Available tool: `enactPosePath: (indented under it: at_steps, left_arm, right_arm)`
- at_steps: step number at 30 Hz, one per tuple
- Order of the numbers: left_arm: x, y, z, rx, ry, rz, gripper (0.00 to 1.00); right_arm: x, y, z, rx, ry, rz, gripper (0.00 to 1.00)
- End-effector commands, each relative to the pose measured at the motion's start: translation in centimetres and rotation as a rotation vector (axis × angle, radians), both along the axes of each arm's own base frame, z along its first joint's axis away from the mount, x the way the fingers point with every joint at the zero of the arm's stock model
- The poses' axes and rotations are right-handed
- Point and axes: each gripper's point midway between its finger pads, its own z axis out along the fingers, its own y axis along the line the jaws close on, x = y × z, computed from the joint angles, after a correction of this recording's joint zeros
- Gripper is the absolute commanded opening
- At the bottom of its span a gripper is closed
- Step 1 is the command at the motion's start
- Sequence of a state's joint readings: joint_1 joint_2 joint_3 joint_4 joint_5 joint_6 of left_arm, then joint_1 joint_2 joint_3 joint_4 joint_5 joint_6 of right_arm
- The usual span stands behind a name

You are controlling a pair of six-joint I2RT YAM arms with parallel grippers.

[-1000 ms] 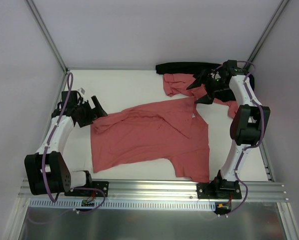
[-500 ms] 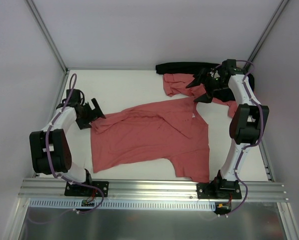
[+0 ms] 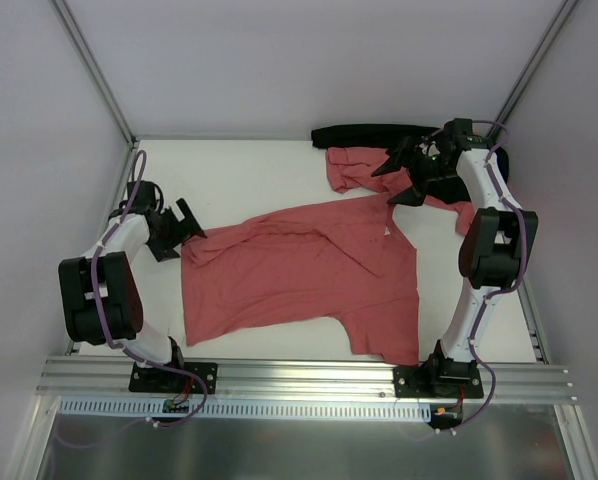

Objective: Fold and stack the t-shirts
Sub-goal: Fold the flattened tshirt in 1/3 of the way

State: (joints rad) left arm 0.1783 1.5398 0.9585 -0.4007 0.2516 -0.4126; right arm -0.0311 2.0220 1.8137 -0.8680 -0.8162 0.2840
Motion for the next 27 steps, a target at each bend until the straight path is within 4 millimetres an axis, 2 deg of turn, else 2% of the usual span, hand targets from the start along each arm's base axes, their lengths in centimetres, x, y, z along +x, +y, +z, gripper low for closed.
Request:
enactPosePath:
  at_steps: [1,6,8,9,10,11,12,16,20,25,27]
  left_arm:
    - [-0.5,0.1,-1.0,-0.016,0.037,0.018,0.96]
    - [-0.9,0.3,-1.6,-0.005,0.054,0.021,0.93]
    - [-0.9,0.3,-1.8,-0.008,0.051,0.021,0.78]
    - [-0.9,0.3,-2.0,-0.013,0.054,0.017,0.67]
    - [-0.9,0.3,-2.1,-0.015,0.057,0.018,0.37]
    - [-0.9,0.3,-2.1,-0.015,0.056,0.02,0.22]
    - [-0.9,0.4,-2.1,-0.01,0.059,0.024,0.02]
    - [-0.5,0.8,-1.7,0.011,0.042,0.024,0.0]
    - [0.7,1.5,0.2,0.056,-0.02,0.01,0.0]
    - [3.9,2.8,4.9,0.123,-0.153,0.021,0.0]
    - [5.6,3.2,7.6,0.135,-0.228,0.031,0.0]
  right_arm:
    - [0.3,0.1,1.8,0.019,-0.034,0.001,1.0]
    - [0.2,0.0,1.8,0.015,-0.036,0.002,0.99]
    - [0.0,0.0,1.8,0.014,-0.035,0.003,0.99]
    - [0.0,0.0,1.9,0.016,-0.035,0.003,0.99]
    - [0.0,-0.1,1.8,0.015,-0.033,0.0,0.99]
    - [-0.1,-0.1,1.9,0.015,-0.035,0.003,0.99]
    - [-0.1,-0.1,1.9,0.012,-0.035,0.0,1.0]
    - [-0.3,-0.1,1.9,0.012,-0.036,0.002,1.0]
    - [-0.3,-0.1,2.1,0.012,-0.038,0.001,1.0]
    - [-0.3,0.0,1.9,0.017,-0.03,0.0,0.99]
    - [-0.3,0.1,2.0,0.02,-0.033,0.001,0.99]
